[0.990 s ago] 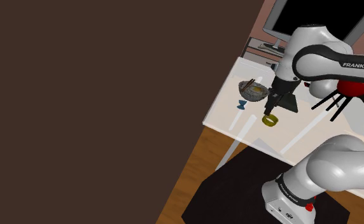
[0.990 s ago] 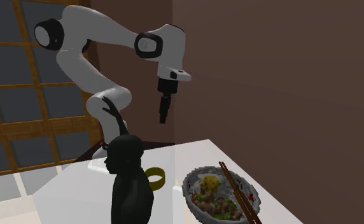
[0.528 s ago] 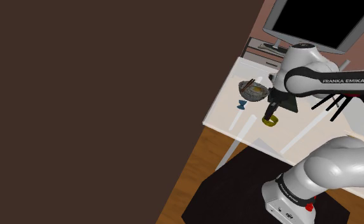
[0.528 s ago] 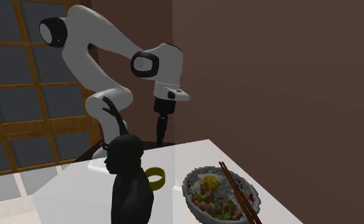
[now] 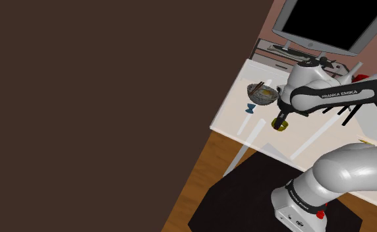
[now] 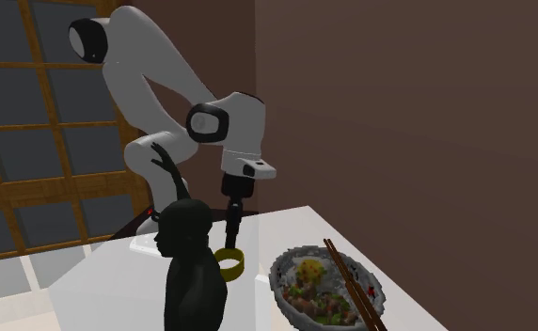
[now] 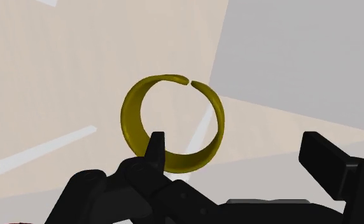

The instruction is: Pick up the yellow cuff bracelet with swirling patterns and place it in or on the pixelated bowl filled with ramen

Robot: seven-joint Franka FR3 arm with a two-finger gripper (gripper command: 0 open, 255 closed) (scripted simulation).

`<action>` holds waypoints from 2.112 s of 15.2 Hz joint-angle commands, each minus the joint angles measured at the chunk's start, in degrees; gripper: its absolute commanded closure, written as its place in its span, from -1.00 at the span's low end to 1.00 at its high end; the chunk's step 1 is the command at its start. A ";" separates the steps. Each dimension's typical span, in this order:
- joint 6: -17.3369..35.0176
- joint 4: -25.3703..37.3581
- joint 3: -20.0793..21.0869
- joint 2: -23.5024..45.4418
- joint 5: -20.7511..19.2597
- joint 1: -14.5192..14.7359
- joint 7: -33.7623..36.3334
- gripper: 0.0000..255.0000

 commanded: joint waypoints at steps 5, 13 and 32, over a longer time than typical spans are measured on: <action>6.60 -1.39 -1.62 4.96 -2.96 -1.46 0.99 -1.00; 6.59 -1.39 -1.62 4.95 -2.96 -1.46 0.99 1.00; -4.32 1.61 -0.11 -3.24 0.79 -0.37 -2.42 1.00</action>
